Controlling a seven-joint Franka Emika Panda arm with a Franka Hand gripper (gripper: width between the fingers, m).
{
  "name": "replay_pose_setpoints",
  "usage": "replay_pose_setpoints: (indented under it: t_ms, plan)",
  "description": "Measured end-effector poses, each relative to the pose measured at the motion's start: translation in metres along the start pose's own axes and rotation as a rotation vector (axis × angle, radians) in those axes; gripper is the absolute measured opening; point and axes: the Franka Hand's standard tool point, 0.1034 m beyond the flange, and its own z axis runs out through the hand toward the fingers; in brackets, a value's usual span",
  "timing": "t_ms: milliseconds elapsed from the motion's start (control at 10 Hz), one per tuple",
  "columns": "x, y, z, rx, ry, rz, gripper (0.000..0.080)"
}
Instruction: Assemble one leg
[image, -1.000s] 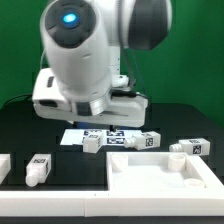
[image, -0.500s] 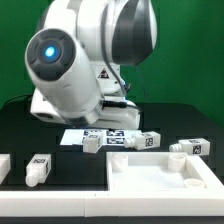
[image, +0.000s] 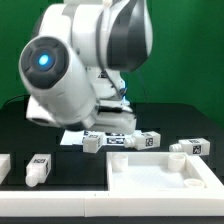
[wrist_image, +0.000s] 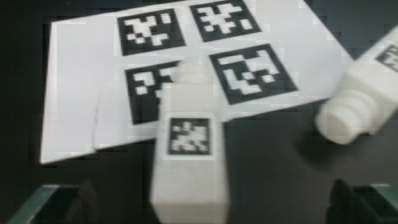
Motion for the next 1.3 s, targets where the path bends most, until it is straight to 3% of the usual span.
replay_pose_setpoints:
  t_ms: [300,600,900,1100,1200,1300]
  plan:
    - [0.003,-0.001,0.003,0.002,-0.004,0.006,0.0649]
    - [0.006,0.005,0.029,0.01,-0.023,0.021,0.0649]
    - [0.008,0.004,0.037,0.003,-0.037,0.023,0.0649]
    - [0.008,0.004,0.037,0.003,-0.037,0.023,0.039]
    - [0.008,0.004,0.037,0.003,-0.037,0.023,0.039]
    - [0.008,0.004,0.037,0.003,-0.037,0.023,0.0284]
